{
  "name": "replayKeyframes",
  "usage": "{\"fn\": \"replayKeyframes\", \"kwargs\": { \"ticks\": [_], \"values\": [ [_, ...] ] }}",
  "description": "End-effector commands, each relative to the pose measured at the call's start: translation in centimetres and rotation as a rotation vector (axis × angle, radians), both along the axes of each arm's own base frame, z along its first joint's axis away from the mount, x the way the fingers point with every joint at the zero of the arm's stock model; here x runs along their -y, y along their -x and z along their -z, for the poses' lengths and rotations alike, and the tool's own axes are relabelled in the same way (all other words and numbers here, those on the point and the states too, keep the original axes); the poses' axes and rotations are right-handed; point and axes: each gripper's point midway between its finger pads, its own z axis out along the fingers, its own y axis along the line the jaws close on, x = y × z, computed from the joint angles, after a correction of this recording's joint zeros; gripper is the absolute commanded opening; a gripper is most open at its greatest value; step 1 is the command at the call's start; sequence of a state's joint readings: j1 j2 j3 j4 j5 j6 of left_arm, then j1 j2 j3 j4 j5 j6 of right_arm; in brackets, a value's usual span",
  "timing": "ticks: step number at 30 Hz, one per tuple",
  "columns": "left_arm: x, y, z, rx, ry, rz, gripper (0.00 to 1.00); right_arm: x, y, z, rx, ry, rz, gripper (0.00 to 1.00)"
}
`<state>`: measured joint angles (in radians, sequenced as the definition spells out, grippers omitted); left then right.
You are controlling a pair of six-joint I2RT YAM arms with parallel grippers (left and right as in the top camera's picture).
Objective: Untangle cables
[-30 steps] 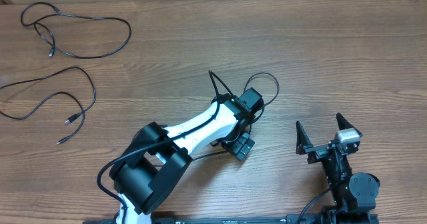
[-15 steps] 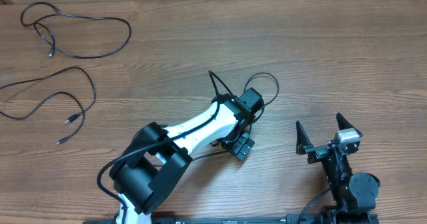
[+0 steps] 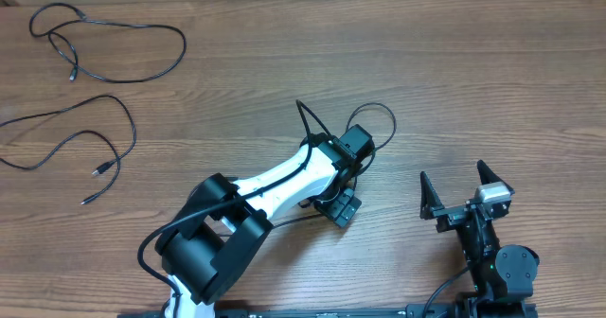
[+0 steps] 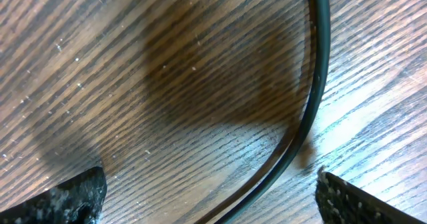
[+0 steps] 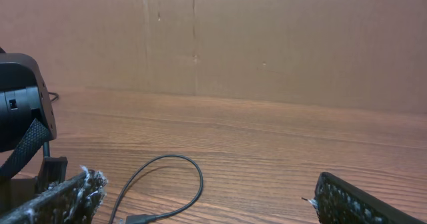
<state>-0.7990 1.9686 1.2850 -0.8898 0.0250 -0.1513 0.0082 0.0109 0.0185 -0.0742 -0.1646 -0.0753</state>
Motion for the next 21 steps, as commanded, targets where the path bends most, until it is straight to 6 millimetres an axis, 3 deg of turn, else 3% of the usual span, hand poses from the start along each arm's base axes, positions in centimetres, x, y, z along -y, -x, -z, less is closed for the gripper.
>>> {"fn": "replayKeyframes", "kwargs": {
  "ticks": [1,21],
  "values": [
    [-0.22,0.17,0.35,-0.003,-0.013,-0.004,0.99,0.04,-0.03,0.20,0.003,0.001,0.004,1.00],
    [-0.05,0.21,0.35,-0.006,-0.005,-0.004,1.00,0.04,-0.03,0.20,0.003,0.001,0.004,1.00]
  ]
}}
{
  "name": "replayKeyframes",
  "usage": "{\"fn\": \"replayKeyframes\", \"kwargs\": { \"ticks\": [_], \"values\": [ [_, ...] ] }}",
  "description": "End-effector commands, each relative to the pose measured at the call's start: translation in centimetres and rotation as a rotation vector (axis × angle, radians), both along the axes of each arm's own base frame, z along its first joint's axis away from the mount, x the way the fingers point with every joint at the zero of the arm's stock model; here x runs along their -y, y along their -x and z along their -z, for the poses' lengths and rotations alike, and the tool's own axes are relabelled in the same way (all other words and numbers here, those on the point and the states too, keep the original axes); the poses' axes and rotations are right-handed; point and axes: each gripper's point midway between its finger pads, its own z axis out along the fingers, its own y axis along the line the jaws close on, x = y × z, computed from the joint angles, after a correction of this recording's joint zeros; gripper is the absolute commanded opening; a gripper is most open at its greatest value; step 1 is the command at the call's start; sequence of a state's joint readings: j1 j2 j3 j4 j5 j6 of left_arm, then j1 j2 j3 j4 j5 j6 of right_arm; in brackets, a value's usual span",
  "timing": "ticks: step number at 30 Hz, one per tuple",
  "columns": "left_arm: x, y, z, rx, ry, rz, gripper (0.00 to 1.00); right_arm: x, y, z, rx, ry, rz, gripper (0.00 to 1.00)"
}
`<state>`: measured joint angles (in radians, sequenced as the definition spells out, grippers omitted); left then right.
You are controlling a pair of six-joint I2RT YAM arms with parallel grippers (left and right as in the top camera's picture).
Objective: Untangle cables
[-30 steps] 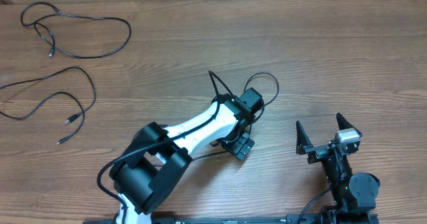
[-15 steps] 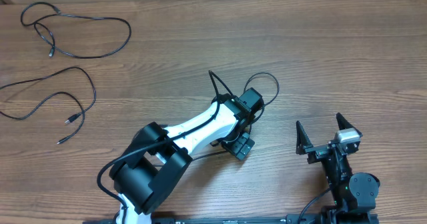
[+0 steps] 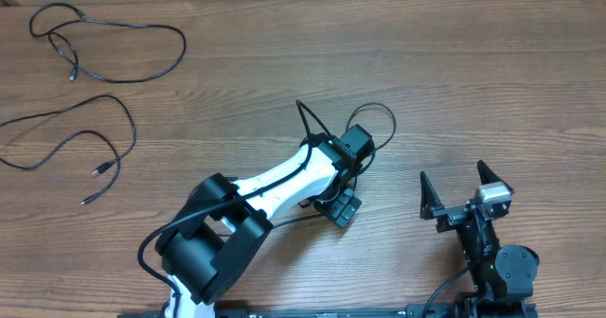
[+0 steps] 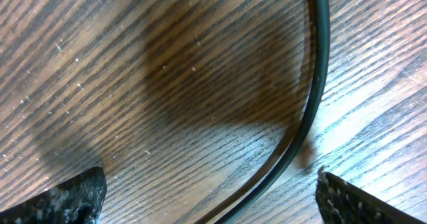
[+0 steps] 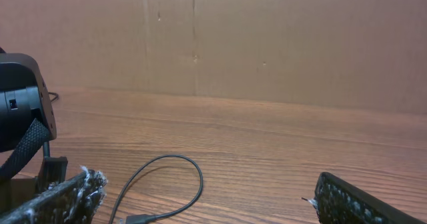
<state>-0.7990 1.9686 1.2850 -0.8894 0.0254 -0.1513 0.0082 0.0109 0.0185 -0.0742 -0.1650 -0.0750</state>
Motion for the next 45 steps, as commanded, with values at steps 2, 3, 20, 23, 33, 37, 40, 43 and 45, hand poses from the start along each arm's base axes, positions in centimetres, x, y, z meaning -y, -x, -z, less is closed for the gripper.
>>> {"fn": "replayKeyframes", "kwargs": {
  "ticks": [2,3,20,23,33,37,40,43,45],
  "values": [
    [-0.1,0.2,0.3,-0.006,-0.006,-0.004,0.98,0.0,0.0,0.2,0.003,0.002,0.004,1.00],
    [-0.1,0.2,0.3,-0.006,-0.006,-0.004,0.96,0.0,0.0,0.2,0.003,0.002,0.004,1.00],
    [-0.1,0.3,0.4,-0.008,-0.007,-0.004,0.33,0.0,0.0,0.2,0.003,0.002,0.004,1.00],
    [-0.1,0.3,0.4,-0.009,-0.008,-0.004,0.38,0.0,0.0,0.2,0.003,0.002,0.004,1.00],
    [1.5,2.0,0.1,-0.102,0.097,0.120,0.80,0.0,0.0,0.2,0.003,0.002,0.004,1.00],
    [1.4,1.9,0.2,-0.082,0.074,0.131,0.89,0.0,0.0,0.2,0.003,0.002,0.004,1.00],
    [1.4,2.0,0.3,-0.065,0.054,0.145,0.97,0.0,0.0,0.2,0.003,0.002,0.004,1.00],
    [1.4,2.1,0.4,-0.045,0.031,0.165,1.00,0.0,0.0,0.2,0.003,0.002,0.004,1.00],
    [1.5,2.2,0.4,-0.029,0.013,0.179,1.00,0.0,0.0,0.2,0.003,0.002,0.004,1.00]
  ]
}}
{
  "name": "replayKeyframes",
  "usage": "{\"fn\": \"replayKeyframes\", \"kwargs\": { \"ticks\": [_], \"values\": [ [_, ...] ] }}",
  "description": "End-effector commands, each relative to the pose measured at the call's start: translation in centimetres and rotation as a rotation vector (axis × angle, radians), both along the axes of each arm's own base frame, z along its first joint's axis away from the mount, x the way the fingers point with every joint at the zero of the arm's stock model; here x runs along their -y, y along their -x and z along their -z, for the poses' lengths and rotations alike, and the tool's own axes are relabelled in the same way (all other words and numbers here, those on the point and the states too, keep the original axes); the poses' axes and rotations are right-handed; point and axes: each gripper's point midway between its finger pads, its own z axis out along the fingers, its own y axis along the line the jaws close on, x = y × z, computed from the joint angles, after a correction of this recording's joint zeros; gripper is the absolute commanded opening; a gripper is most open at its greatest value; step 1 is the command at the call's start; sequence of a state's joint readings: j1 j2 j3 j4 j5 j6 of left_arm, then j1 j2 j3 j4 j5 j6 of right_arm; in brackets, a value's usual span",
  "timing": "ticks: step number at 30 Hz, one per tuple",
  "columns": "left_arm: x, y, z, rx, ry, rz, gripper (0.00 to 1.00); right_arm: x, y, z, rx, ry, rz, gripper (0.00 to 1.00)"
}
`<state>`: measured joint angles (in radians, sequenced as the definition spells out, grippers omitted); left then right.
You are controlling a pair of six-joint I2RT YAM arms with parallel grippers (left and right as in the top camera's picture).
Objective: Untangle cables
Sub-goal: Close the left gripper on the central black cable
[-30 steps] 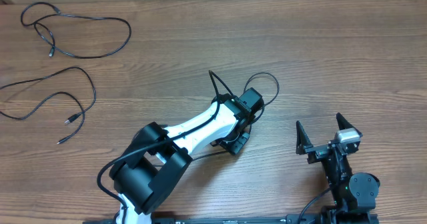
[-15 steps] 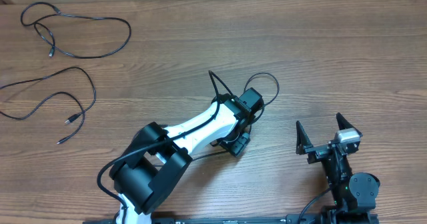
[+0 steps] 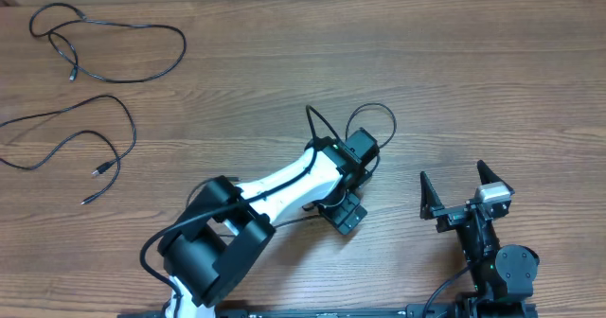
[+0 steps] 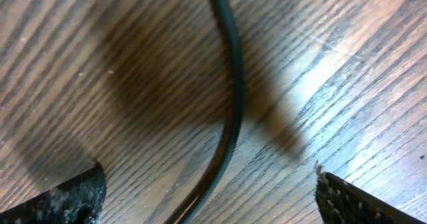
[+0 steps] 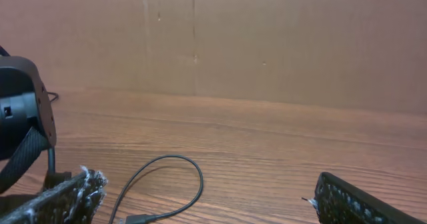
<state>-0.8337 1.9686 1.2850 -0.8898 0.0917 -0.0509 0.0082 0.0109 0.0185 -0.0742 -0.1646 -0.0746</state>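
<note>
A black cable (image 4: 235, 97) runs on the wood between the fingers of my open left gripper (image 4: 207, 197), which points down close over the table. In the overhead view that gripper (image 3: 343, 190) sits mid-table, and the cable's loop (image 3: 377, 106) shows just beyond it. The right wrist view catches the same loop (image 5: 190, 167) ending in a plug (image 5: 137, 219). My right gripper (image 3: 453, 174) stands open and holds nothing at the near right, apart from the cable.
Two more black cables lie spread apart at the far left, one (image 3: 182, 44) near the back edge and one (image 3: 114, 97) below it. A brown wall (image 5: 267, 37) rises behind the table. The left arm (image 3: 275, 181) crosses the middle.
My left gripper has shifted slightly to the right; in its wrist view the cable now lies near the middle between the fingers instead of towards the right one. The right arm is unchanged.
At both earlier moments my left gripper hung open, low over the cable, with the cable near its right finger, and nothing moved. By now it has shifted so the cable lies centred between the fingers. My right gripper stayed open at the near right throughout.
</note>
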Motion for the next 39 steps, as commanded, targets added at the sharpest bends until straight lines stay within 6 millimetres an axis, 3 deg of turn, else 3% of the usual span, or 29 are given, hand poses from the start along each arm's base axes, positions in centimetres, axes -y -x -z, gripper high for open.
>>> {"fn": "replayKeyframes", "kwargs": {
  "ticks": [1,17,23,25,30,36,39],
  "values": [
    [-0.1,0.5,0.5,0.028,-0.040,0.050,1.00,0.0,0.0,0.2,0.003,0.002,0.004,1.00],
    [-0.2,0.5,1.0,0.056,-0.057,0.057,1.00,0.0,0.0,0.2,0.003,0.002,0.004,1.00],
    [-0.6,0.9,2.1,0.058,-0.055,0.057,1.00,0.0,0.0,0.2,0.003,0.002,0.004,1.00],
    [-0.8,1.0,2.3,0.055,-0.060,0.058,0.95,0.0,0.0,0.2,0.003,0.002,0.004,1.00],
    [-0.9,1.0,2.4,0.056,-0.058,0.048,0.65,0.0,0.0,0.2,0.003,0.002,0.004,1.00],
    [-0.6,0.7,2.5,0.061,-0.040,0.043,0.65,0.0,0.0,0.2,0.003,0.002,0.004,1.00],
    [-0.7,0.5,2.5,0.062,-0.040,0.034,0.55,0.0,0.0,0.2,0.003,0.002,0.004,1.00]
  ]
}}
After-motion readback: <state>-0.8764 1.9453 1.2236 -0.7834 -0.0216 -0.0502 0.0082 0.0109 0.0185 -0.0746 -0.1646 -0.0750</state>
